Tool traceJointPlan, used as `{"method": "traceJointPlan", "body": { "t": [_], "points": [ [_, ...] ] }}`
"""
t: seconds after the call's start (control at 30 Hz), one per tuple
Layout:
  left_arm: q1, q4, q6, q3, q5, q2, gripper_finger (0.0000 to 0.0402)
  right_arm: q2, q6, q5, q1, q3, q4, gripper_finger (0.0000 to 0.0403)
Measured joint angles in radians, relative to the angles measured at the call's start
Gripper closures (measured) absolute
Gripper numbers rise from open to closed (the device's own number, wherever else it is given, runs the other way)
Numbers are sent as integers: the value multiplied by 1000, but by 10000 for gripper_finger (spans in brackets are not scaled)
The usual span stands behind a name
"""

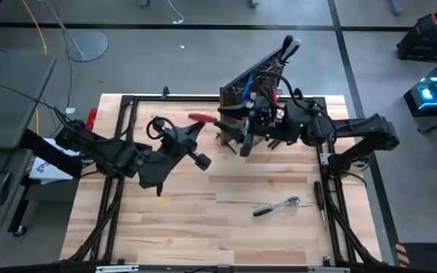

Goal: Hang tools onto peg board
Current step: Hang the red allen wrench on the peg board

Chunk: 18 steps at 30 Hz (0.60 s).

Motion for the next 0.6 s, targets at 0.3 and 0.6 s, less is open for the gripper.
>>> {"method": "traceJointPlan", "body": {
  "t": [0.3, 0.6],
  "points": [
    [-9, 132, 151, 0, -40, 0, 401, -4, -20, -32, -5, 73, -135, 196],
    [-32, -33, 24, 0, -26, 5, 402, -32, -26, -38, 17, 73, -273, 196]
  ]
}}
